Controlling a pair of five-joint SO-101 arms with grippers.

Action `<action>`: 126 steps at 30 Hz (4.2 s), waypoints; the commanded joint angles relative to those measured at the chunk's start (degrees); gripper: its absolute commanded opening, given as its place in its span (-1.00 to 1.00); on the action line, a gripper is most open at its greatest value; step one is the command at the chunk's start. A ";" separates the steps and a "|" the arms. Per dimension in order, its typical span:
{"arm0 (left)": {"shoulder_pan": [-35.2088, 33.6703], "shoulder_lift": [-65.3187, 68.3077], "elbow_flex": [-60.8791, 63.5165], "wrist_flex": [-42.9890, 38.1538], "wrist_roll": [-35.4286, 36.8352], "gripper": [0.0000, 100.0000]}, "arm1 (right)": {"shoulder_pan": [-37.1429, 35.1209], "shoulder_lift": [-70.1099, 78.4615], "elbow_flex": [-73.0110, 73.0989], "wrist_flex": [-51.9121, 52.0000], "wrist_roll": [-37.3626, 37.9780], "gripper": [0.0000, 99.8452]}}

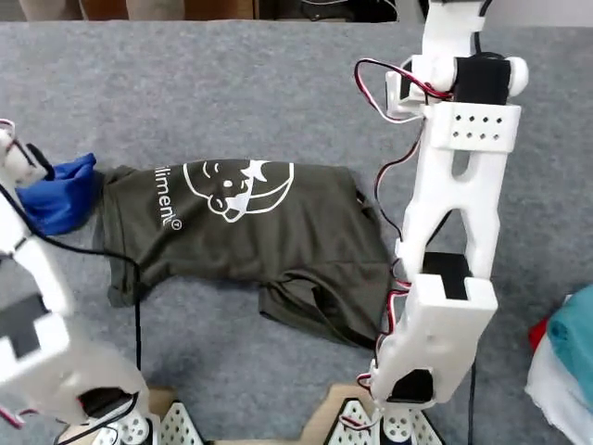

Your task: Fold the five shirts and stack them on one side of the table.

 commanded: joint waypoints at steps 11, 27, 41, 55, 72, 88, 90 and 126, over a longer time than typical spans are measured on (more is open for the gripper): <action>9.32 14.81 -26.64 10.20 0.09 -0.61 | -0.48 -3.91 1.27 0.79 0.88 -0.61; 18.90 -5.85 9.49 -3.78 -7.56 -0.60 | -9.80 -19.30 37.49 -5.45 0.97 -0.61; 18.55 -3.38 25.67 -32.88 -1.85 -0.60 | -9.98 5.93 29.05 -15.03 -3.34 -0.61; 18.46 11.47 22.42 -40.88 -2.20 -0.61 | -9.71 24.13 18.51 -12.75 -3.34 -0.62; 18.11 18.77 15.21 -40.88 -2.29 -0.61 | -1.36 37.49 5.76 -12.75 -2.81 -0.78; 17.67 28.26 -10.90 -19.16 -2.73 -0.60 | -2.68 39.52 -13.41 0.97 7.47 -0.65; 17.76 29.76 -16.88 -13.63 -5.36 -0.60 | -2.68 38.73 -14.29 0.88 7.65 -0.53; 29.63 -29.23 43.25 -9.32 -19.96 -0.73 | -0.13 -30.64 42.68 -12.31 14.15 -0.40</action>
